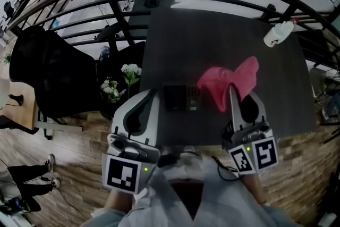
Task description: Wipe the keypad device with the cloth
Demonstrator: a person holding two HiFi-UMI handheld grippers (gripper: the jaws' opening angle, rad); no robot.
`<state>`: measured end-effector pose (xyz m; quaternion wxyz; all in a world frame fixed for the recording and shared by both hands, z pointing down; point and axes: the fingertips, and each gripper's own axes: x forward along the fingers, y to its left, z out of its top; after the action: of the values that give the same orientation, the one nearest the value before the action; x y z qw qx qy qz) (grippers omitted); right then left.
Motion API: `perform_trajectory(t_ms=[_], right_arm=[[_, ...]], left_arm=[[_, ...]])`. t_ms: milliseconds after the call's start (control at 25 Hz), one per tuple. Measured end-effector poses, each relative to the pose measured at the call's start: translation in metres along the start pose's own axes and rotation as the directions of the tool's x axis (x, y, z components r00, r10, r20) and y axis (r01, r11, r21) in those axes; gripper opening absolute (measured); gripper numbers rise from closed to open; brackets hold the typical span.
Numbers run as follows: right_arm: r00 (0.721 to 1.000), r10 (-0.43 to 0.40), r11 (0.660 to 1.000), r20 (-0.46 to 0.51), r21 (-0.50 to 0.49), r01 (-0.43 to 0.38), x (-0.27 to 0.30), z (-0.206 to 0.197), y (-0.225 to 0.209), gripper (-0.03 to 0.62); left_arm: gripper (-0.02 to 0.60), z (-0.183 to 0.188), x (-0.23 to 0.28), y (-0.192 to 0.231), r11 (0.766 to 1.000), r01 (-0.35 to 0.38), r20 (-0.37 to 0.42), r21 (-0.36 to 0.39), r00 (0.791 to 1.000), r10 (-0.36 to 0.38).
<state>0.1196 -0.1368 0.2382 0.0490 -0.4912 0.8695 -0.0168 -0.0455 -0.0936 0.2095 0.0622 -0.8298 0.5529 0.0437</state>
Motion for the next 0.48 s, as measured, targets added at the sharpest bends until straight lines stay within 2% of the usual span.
perform_trajectory(t_ms=[480], right_arm=[[1.000, -0.003, 1.000, -0.015, -0.023, 0.003, -0.0035, -0.0010, 0.0028, 0.055]], left_arm=[[0.008, 0.0022, -0.0019, -0.0004, 1.000, 0.006, 0.002, -0.004, 1.000, -0.006]])
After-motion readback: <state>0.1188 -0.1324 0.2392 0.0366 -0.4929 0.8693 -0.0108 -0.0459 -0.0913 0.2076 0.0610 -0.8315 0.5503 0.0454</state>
